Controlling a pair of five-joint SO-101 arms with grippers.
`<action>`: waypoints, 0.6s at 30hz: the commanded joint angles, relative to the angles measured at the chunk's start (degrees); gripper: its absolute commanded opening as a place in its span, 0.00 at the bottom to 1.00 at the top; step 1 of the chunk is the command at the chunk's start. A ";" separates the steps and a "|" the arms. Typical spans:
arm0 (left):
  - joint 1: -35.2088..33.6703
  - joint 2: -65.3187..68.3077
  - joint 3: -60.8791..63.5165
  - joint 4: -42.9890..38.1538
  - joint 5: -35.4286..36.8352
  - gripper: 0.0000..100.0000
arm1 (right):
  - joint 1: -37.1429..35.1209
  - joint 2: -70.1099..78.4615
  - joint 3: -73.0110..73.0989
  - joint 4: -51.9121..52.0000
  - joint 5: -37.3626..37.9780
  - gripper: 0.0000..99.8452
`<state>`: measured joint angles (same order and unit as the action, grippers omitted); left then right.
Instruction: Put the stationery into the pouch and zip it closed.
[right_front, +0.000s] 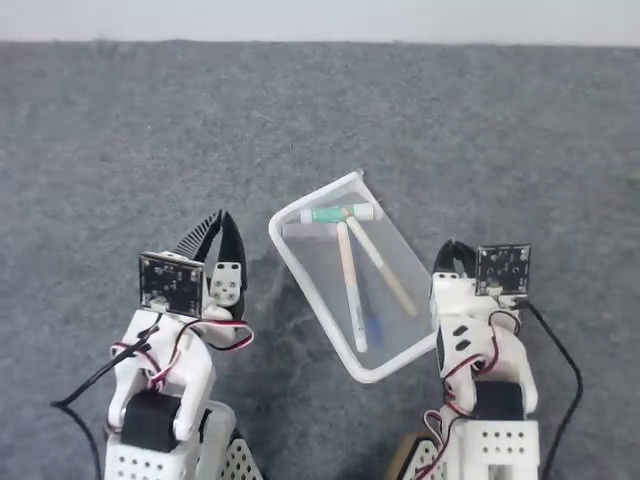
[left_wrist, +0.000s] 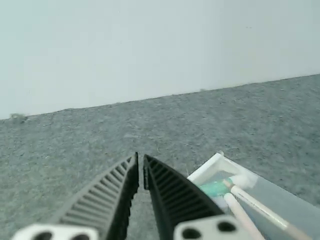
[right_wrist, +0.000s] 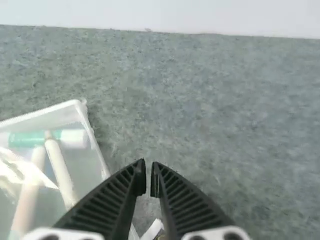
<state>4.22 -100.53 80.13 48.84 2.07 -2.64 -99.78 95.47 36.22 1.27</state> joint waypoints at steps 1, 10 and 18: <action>-0.44 -0.79 -0.57 -1.93 0.79 0.01 | 0.04 -4.26 0.79 3.82 0.35 0.01; -0.44 -0.79 0.22 -1.76 0.70 0.01 | 0.04 -4.26 0.97 13.67 0.35 0.01; 0.09 -0.79 0.31 -1.67 0.88 0.01 | 0.04 -4.26 0.97 30.29 0.70 0.01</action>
<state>4.13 -100.53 81.19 48.75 2.33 -2.73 -102.68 95.38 61.10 1.27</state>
